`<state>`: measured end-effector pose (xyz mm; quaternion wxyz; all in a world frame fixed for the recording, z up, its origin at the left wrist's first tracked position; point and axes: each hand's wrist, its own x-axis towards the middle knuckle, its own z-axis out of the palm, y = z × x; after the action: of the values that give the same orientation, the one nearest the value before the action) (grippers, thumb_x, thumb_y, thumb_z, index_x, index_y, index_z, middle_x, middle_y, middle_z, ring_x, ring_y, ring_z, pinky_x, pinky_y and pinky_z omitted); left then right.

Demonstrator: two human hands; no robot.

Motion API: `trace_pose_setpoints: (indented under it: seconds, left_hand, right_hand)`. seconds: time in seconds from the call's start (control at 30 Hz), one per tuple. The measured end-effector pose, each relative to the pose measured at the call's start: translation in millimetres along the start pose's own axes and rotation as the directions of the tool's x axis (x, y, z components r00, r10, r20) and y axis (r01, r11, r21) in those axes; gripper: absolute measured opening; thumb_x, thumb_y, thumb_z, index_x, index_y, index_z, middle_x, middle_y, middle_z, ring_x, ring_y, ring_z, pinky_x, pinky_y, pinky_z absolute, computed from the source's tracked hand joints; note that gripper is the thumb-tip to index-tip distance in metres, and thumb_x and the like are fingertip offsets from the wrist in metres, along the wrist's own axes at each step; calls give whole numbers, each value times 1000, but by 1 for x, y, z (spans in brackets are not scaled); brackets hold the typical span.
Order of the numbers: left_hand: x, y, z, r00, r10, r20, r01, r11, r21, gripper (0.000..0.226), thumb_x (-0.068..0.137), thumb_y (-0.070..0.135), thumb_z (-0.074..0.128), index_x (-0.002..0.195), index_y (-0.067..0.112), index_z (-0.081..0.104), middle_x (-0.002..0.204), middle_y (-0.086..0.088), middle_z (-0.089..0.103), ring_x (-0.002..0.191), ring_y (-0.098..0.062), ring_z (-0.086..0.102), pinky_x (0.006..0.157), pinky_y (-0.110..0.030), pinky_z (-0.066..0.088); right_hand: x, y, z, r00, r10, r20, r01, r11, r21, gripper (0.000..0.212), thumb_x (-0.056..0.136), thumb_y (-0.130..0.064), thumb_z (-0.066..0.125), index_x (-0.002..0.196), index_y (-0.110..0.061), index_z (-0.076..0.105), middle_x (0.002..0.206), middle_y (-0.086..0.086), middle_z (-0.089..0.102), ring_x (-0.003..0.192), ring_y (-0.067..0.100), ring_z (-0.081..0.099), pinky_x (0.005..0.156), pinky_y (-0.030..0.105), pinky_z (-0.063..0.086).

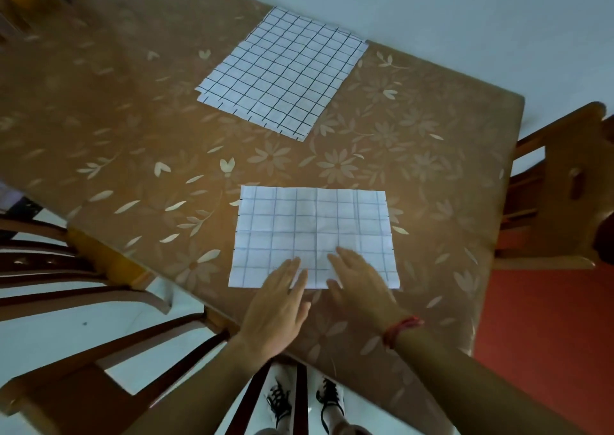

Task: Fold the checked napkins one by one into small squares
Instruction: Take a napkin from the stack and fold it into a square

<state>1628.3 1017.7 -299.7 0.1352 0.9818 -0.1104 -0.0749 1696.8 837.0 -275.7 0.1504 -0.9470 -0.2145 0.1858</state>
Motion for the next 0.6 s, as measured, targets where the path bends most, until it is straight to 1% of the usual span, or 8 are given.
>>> trace_pose_setpoints:
  seconds: [0.1,0.17,0.23,0.33,0.4,0.5,0.53,0.6]
  left_hand:
    - [-12,12,6,1000,-10,3,10,999,52,58,96,38,31,141,4,42,152,-15,36,140,-27,34,113,-40,28]
    - [-17,18,11,1000,-6,10,5,998,67,60,94,38,30,140,2,44,149,-16,40,139,-26,37,112,-41,30]
    - [-20,21,19,999,10,51,-15,996,83,63,95,42,28,143,2,40,150,-16,38,140,-26,34,113,-42,31]
    - [-23,20,26,995,-25,100,18,997,73,69,94,47,27,144,1,37,151,-17,36,141,-28,33,110,-45,38]
    - [-24,20,26,994,-36,100,30,998,64,69,92,48,36,141,0,40,147,-18,42,136,-29,40,107,-45,41]
    - [-27,20,27,997,-27,77,22,998,65,76,83,47,62,139,0,43,144,-19,45,133,-30,45,106,-44,40]
    - [-28,19,28,997,-29,73,24,998,65,78,82,47,64,139,0,42,145,-19,45,133,-29,45,106,-44,40]
    - [-28,18,30,996,-45,80,40,997,60,72,87,47,52,142,1,40,147,-18,42,136,-28,41,106,-46,42]
  right_hand:
    - [-22,-13,21,997,-79,-14,77,993,-85,56,91,-32,31,138,-4,45,149,16,37,140,29,34,110,43,38]
    - [-30,-15,34,989,-143,-50,134,980,-148,54,89,-32,38,132,-2,52,142,18,47,134,29,43,104,41,45]
    - [-35,-15,46,976,-211,-44,199,959,-202,54,90,-28,51,136,-2,47,144,18,43,137,29,39,107,41,41]
    - [-35,-12,56,975,-222,-8,215,951,-224,58,91,-29,50,141,-2,37,148,19,38,140,29,33,107,42,40]
    - [-35,-10,58,978,-206,22,205,954,-220,56,94,-30,42,141,-1,35,149,20,35,140,30,31,106,44,41]
    - [-37,-11,59,980,-195,40,199,957,-209,57,95,-31,32,142,0,34,150,20,33,141,31,29,107,46,40]
    - [-37,-13,58,978,-203,38,206,956,-210,58,94,-31,31,142,0,32,150,20,33,141,31,29,107,46,39]
    - [-35,-18,59,974,-225,41,229,951,-209,59,93,-32,33,143,0,31,150,19,34,141,30,30,108,47,38]
